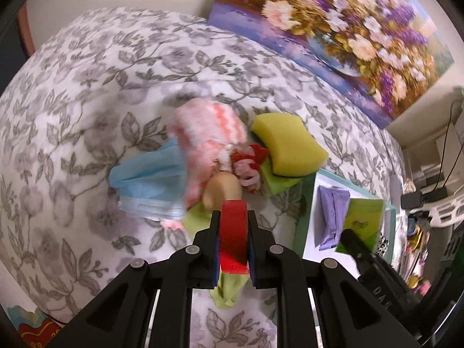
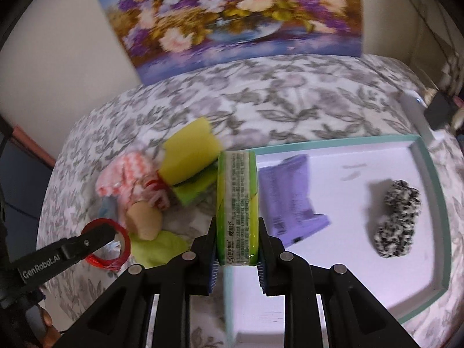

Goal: Organize soft objects
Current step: 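Carry the tissue pack and red tape roll with both tools into the tray, then release the red tape with the left tool while the right tool sets the pack beside the scrunchie, then withdraw both open tools from the tray toward the pile, then grasp the green cloth with the right tool while the left tool grasps the blue face mask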

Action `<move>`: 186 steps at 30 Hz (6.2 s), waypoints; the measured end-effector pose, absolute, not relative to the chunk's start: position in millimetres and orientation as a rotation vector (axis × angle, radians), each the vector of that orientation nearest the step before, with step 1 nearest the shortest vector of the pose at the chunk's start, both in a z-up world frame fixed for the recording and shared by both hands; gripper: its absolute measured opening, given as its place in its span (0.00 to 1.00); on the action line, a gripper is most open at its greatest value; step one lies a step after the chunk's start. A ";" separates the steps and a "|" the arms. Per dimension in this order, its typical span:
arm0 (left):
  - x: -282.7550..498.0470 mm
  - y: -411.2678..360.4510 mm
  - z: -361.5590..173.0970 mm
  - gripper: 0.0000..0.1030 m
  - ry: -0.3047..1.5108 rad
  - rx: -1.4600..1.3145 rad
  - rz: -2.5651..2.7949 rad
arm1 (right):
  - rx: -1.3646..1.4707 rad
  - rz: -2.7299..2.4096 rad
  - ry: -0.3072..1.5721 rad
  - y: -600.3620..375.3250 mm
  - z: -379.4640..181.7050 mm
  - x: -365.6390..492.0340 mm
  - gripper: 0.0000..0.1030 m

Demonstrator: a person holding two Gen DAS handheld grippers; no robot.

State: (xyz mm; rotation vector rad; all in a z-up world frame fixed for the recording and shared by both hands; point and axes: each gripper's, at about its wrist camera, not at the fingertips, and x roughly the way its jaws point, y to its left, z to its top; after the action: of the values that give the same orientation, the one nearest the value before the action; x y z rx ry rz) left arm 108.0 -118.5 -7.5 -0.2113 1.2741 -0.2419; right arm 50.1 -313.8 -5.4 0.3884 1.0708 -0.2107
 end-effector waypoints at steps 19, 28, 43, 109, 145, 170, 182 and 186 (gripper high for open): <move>64.9 -233.3 -6.9 0.15 1.212 0.142 -0.356 | 0.441 -0.444 1.152 -400.6 -26.9 10.3 0.23; 41.2 -278.6 -21.4 0.15 1.192 0.300 -0.396 | 0.461 -0.474 1.193 -416.8 -46.5 2.9 0.23; 38.8 -303.7 -56.6 0.16 1.195 0.435 -0.344 | 0.441 -0.563 1.195 -440.1 -52.4 -6.2 0.23; 89.4 -216.5 -39.3 0.95 1.296 0.141 -0.115 | 0.305 -0.477 1.212 -401.2 -38.0 6.6 1.00; 131.7 -94.4 5.7 0.95 1.241 -0.004 -0.060 | 0.268 -0.291 1.142 -297.0 -3.1 40.8 1.00; 145.8 -30.5 -45.9 0.95 1.384 -0.250 -0.031 | 0.205 -0.121 1.274 -207.3 -61.5 86.0 1.00; 152.0 -49.1 -49.6 0.95 1.398 -0.181 -0.090 | 0.106 -0.112 1.289 -191.2 -75.6 87.5 0.95; 152.3 -63.6 -51.6 0.95 1.403 -0.125 -0.122 | 0.092 -0.105 1.280 -184.0 -75.8 88.3 0.90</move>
State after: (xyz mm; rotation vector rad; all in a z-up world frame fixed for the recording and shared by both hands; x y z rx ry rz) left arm 152.3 -63.6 -51.6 -0.1249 1.4030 -0.1216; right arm 88.3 -184.0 -75.8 0.0916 1.2802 -0.1053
